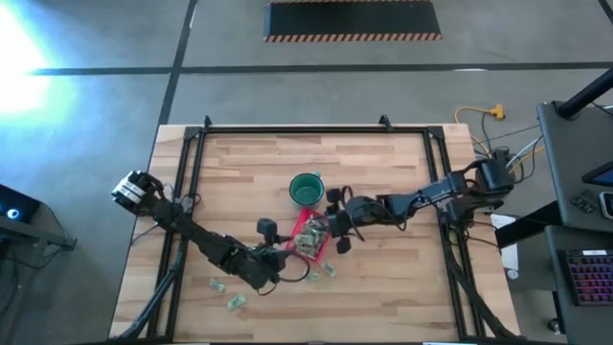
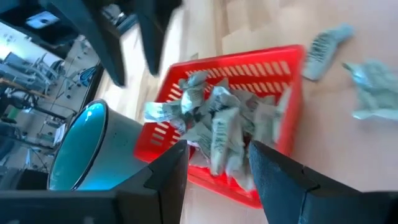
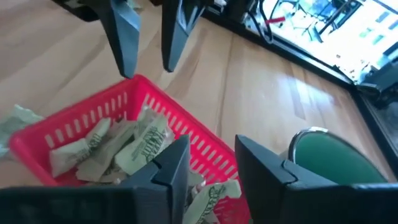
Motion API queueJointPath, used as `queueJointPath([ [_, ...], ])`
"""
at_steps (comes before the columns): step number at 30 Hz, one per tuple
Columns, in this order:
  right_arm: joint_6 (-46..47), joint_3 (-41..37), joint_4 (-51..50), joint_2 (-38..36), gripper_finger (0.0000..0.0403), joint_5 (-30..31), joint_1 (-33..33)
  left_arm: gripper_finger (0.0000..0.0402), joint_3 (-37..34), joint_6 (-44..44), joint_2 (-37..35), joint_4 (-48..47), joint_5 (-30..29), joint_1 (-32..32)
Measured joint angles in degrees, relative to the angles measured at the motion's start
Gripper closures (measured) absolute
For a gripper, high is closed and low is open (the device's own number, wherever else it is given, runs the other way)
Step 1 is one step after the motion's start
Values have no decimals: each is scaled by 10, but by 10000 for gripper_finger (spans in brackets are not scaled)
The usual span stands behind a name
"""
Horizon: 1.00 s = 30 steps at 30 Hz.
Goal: Pick and place items into bin
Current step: Put the light green stevia packet into the red bin
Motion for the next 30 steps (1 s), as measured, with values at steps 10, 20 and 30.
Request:
queueJointPath([
  [10, 42, 0, -142, -108, 287, 0, 25, 246, 53, -124, -58, -193, 90, -86],
  [20, 80, -2, -229, -152, 293, -2, 75, 246, 21, -317, -87, -207, 249, -153],
  [30, 86, -2, -248, -151, 307, -2, 103, 246, -2, -555, -66, -208, 290, -204],
])
